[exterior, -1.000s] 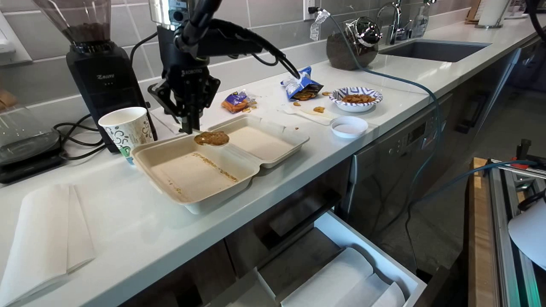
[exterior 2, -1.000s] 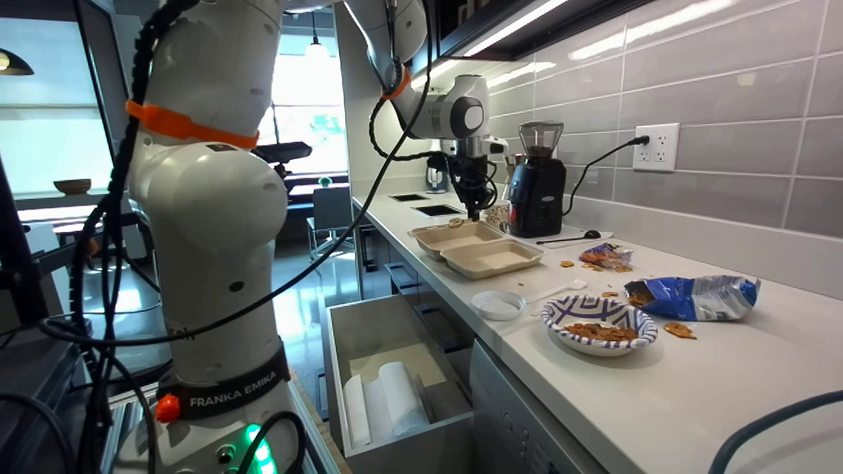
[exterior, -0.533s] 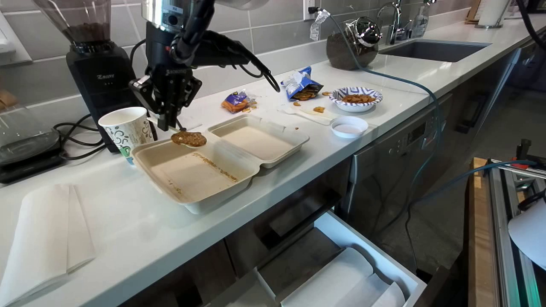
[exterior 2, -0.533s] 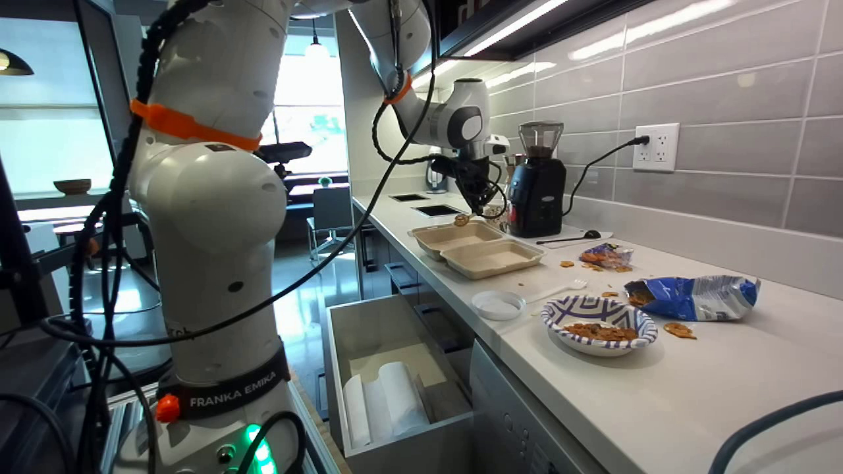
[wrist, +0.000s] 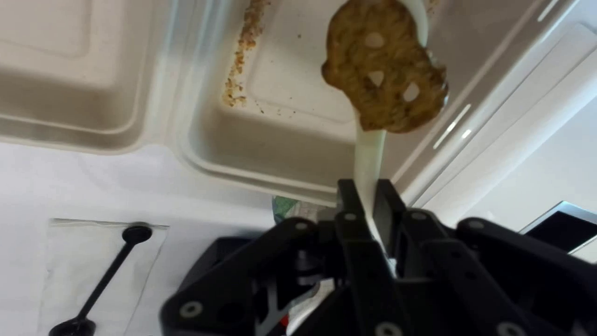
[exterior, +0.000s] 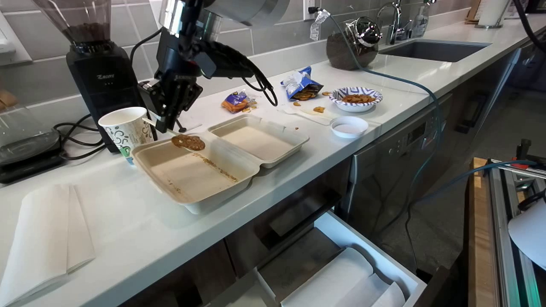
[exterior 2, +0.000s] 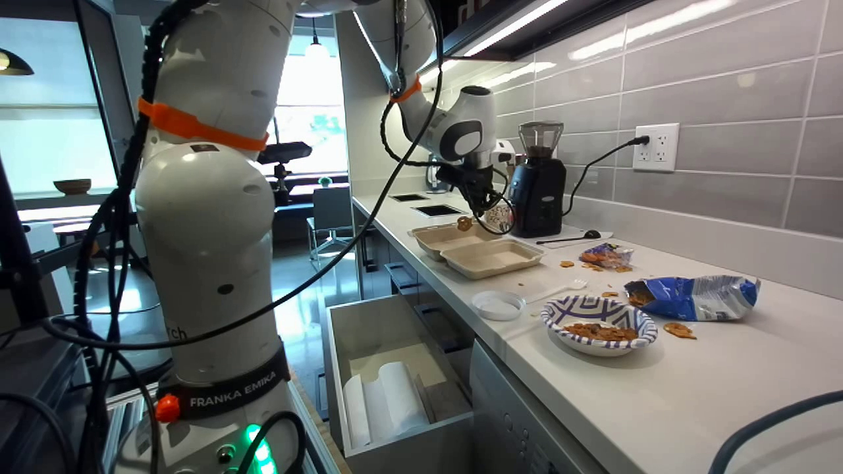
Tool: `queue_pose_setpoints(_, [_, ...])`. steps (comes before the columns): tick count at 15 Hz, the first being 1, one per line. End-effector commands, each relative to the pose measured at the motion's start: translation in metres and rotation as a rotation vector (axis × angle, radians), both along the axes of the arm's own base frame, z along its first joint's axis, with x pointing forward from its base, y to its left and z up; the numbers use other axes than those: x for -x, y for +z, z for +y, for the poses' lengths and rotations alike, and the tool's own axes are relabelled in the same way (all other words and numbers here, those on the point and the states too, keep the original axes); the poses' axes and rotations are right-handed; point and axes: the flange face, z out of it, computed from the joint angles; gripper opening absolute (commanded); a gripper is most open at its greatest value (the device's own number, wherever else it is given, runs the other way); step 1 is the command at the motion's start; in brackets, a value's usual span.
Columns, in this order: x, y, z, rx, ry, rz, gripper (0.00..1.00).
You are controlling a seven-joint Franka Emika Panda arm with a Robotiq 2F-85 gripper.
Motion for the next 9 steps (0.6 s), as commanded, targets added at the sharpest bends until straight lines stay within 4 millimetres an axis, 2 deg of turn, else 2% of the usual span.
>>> queue_pose_setpoints(1, [0.011,-0.002,-0.004,-0.046,0.064,-0.031,0.03])
queue_pose_setpoints(9, [0.027,0.017,-0.009,-0.186,0.177,-0.125,0.03])
